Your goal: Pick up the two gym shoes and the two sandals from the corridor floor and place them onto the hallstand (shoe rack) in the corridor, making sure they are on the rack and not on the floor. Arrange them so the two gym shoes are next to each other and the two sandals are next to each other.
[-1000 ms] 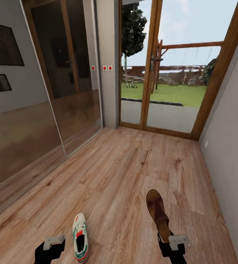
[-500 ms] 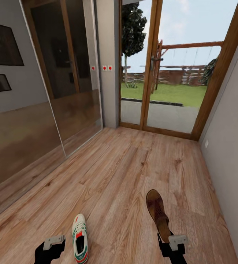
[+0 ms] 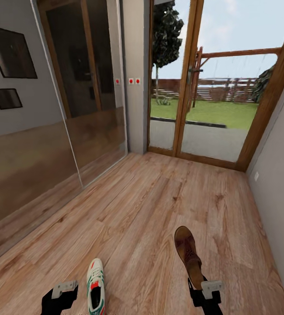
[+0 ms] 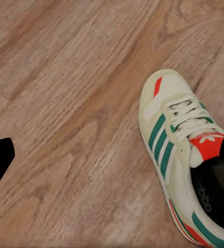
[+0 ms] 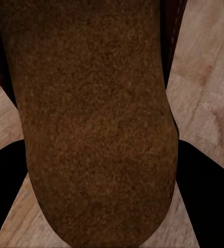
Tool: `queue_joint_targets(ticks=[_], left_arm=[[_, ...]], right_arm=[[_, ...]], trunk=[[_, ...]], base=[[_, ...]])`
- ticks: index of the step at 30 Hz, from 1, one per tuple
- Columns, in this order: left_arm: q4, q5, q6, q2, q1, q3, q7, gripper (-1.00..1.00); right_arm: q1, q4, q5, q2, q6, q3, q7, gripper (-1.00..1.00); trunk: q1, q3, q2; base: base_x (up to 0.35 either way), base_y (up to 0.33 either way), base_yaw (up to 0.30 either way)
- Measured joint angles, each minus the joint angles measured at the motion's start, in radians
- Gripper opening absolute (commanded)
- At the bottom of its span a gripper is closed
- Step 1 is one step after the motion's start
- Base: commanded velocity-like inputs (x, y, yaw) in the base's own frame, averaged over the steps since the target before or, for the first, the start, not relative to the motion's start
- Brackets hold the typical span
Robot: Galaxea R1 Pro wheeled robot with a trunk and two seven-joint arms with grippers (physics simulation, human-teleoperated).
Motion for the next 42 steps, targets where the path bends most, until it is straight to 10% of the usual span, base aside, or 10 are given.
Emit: queue_joint_targets(ticks=[42], left_arm=[[-0.001,0.0,0.0,0.0,0.0,0.0,0.0,1.0]], right_arm=[[0.0,-0.002,-0.001,0.001,0.0,0.0,-0.001,-1.0]], trunk=[[0.0,0.0,0.0]], base=[[0.026,-0.057,0.067]])
